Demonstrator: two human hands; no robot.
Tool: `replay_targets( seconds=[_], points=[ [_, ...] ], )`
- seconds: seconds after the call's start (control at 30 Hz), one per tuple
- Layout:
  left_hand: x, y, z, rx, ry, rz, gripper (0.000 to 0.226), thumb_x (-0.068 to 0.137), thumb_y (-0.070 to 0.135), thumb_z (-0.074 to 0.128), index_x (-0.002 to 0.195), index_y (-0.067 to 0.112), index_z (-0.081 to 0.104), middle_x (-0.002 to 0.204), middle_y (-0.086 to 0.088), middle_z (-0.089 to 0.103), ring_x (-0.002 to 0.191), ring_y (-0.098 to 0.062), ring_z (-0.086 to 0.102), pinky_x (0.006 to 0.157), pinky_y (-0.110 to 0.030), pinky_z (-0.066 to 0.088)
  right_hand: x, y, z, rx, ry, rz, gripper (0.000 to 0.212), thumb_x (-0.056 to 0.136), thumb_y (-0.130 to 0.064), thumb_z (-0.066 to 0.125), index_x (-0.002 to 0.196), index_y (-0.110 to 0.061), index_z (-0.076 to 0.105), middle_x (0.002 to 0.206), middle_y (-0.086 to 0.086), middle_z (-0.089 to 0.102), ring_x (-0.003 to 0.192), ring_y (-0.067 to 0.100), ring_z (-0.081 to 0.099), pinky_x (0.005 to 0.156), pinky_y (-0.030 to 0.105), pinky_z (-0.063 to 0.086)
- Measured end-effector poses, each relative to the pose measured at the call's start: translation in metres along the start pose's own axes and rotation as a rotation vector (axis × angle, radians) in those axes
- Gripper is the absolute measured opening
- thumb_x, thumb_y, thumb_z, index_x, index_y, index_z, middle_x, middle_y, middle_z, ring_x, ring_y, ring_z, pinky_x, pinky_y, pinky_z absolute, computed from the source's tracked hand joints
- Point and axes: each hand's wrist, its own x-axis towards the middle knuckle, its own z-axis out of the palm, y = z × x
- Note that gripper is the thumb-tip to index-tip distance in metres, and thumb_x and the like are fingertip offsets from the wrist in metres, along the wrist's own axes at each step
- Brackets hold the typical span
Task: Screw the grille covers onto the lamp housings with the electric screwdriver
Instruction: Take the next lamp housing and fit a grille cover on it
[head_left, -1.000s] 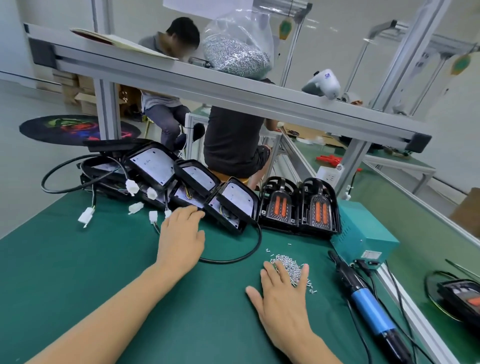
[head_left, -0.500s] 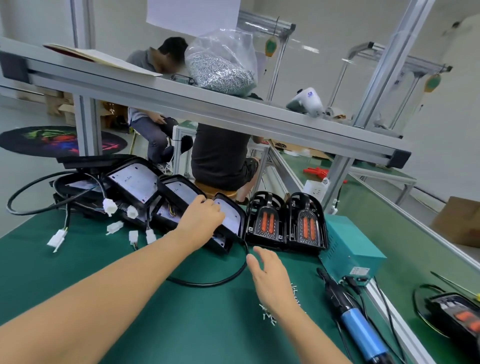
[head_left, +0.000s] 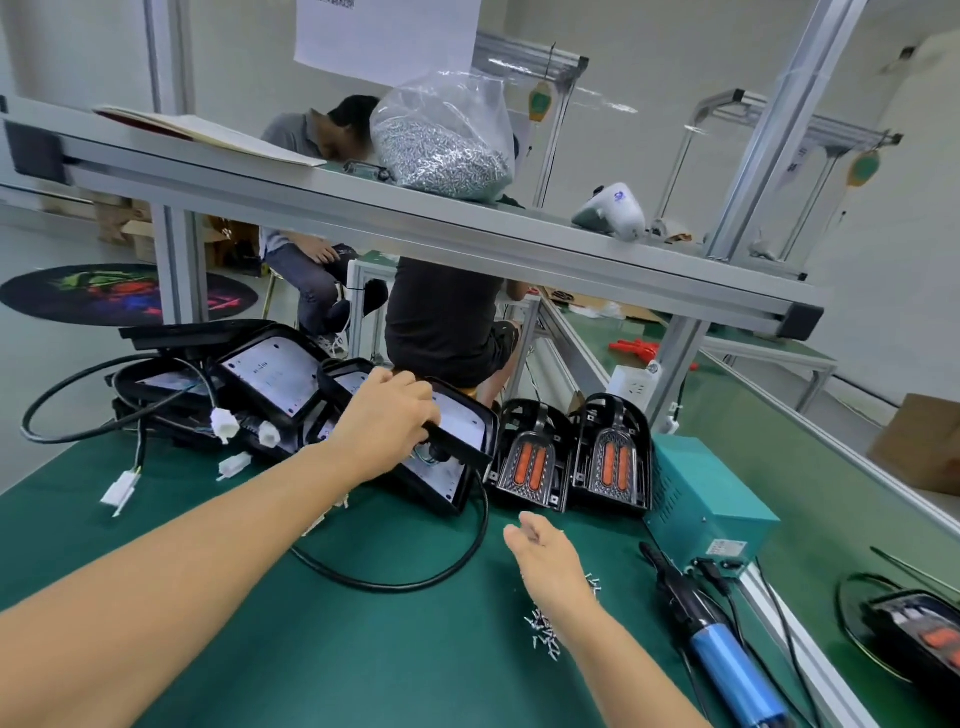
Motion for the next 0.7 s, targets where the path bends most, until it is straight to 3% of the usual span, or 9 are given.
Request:
replay_targets(
  seconds=[0.23, 0.37, 0.4, 0.47, 0.57, 0.7],
  points=[
    [-0.047, 0.007, -0.022, -0.121, 0.257, 0.019, 0.021, 0.064, 0.007, 0.084, 0.077, 0.015, 0.071, 0.076, 0.002, 0.063, 0.073, -0.027, 0.060, 0.072, -0.031, 0.033, 0.002, -0.004, 0.014, -0.073, -0.021, -0.035, 0.055, 0.098, -0.029, 0.054, 0.149, -0.020, 0.036, 0.148, 0.001, 0.045, 0.131, 0.020, 0.045, 0.108, 0.032, 0.035],
    [-0.078, 0.015, -0.026, -0.136, 0.355, -0.006, 0.012, 0.072, 0.006, 0.077, 0.078, 0.014, 0.070, 0.077, 0.003, 0.062, 0.073, -0.025, 0.057, 0.069, -0.030, 0.032, 0.001, -0.006, 0.019, -0.178, -0.012, -0.037, 0.053, 0.098, -0.029, 0.052, 0.148, -0.020, 0.037, 0.146, 0.001, 0.048, 0.133, 0.022, 0.043, 0.112, 0.039, 0.034],
    [-0.088, 0.017, -0.026, -0.130, 0.379, -0.009, 0.005, 0.075, 0.010, 0.070, 0.078, 0.014, 0.069, 0.078, 0.003, 0.062, 0.074, -0.024, 0.055, 0.069, -0.029, 0.030, 0.002, -0.006, 0.019, -0.177, -0.005, -0.037, 0.050, 0.099, -0.027, 0.050, 0.147, -0.019, 0.039, 0.146, 0.001, 0.049, 0.131, 0.022, 0.045, 0.112, 0.038, 0.034],
    [-0.111, 0.024, -0.022, -0.145, 0.404, -0.026, 0.014, 0.082, 0.016, 0.056, 0.079, 0.014, 0.069, 0.079, 0.003, 0.062, 0.076, -0.022, 0.051, 0.067, -0.029, 0.030, 0.002, -0.007, 0.018, -0.156, 0.014, -0.041, 0.042, 0.100, -0.023, 0.046, 0.142, -0.017, 0.048, 0.140, 0.001, 0.054, 0.118, 0.019, 0.051, 0.103, 0.029, 0.037],
    [-0.145, 0.039, -0.013, -0.151, 0.416, -0.029, 0.022, 0.085, 0.016, 0.050, 0.079, 0.012, 0.071, 0.078, 0.002, 0.062, 0.076, -0.020, 0.047, 0.065, -0.032, 0.035, 0.001, -0.008, 0.018, -0.122, 0.027, -0.066, 0.025, 0.099, -0.018, 0.041, 0.105, -0.023, 0.064, 0.104, -0.002, 0.064, 0.097, 0.020, 0.050, 0.086, 0.029, 0.036],
    [-0.178, 0.057, -0.005, -0.186, 0.398, -0.015, 0.015, 0.081, 0.011, 0.055, 0.081, 0.013, 0.070, 0.078, 0.003, 0.062, 0.075, -0.019, 0.046, 0.062, -0.031, 0.035, -0.002, -0.011, 0.017, -0.224, 0.046, -0.070, 0.027, 0.096, -0.015, 0.040, 0.071, -0.017, 0.049, 0.074, -0.001, 0.053, 0.085, 0.023, 0.047, 0.079, 0.035, 0.029]
  ],
)
